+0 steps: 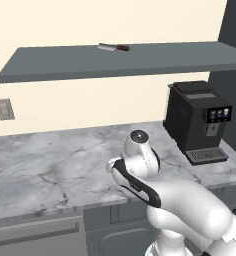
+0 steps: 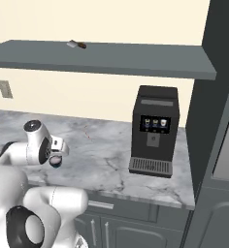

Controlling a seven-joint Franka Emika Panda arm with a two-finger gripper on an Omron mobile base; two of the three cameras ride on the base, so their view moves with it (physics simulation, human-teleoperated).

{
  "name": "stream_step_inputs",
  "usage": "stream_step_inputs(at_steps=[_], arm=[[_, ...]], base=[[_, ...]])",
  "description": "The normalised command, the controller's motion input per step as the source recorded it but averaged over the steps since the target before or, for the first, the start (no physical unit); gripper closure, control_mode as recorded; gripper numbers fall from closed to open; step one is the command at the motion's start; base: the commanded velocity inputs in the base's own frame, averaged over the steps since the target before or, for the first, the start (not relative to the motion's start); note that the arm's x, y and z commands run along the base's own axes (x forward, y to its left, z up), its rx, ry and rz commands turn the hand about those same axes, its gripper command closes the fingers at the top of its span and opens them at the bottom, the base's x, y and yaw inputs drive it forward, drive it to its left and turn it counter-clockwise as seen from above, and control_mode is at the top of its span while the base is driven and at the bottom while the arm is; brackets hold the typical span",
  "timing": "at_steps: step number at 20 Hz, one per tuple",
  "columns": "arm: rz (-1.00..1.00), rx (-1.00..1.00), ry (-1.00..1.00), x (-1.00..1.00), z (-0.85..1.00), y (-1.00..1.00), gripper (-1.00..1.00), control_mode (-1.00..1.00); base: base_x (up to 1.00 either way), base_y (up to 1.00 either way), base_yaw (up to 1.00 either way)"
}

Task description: Pick the yogurt and cereal from the counter and place them in the cabinets closest to them.

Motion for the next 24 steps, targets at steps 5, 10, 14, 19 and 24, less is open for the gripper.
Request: stream_step_inputs(at_steps=[5,10,14,19,24], arm=[[0.00,0.00,0.00,0.08,-0.25,0.00,-1.00,-1.00],[0.00,0.00,0.00,0.08,-0.26,0.00,-1.00,-1.00],[0.00,0.00,0.00,0.11,-0.25,0.00,-1.00,-1.00],[0.00,0.00,0.00,0.10,-0.22,0.00,-1.00,-1.00],[0.00,0.00,0.00,0.07,-0.24,0.00,-1.00,-1.00]], base=[[0.00,0.00,0.00],[0.00,0.00,0.00],[0.00,0.00,0.00],[0.00,0.00,0.00],[0.00,0.00,0.00]])
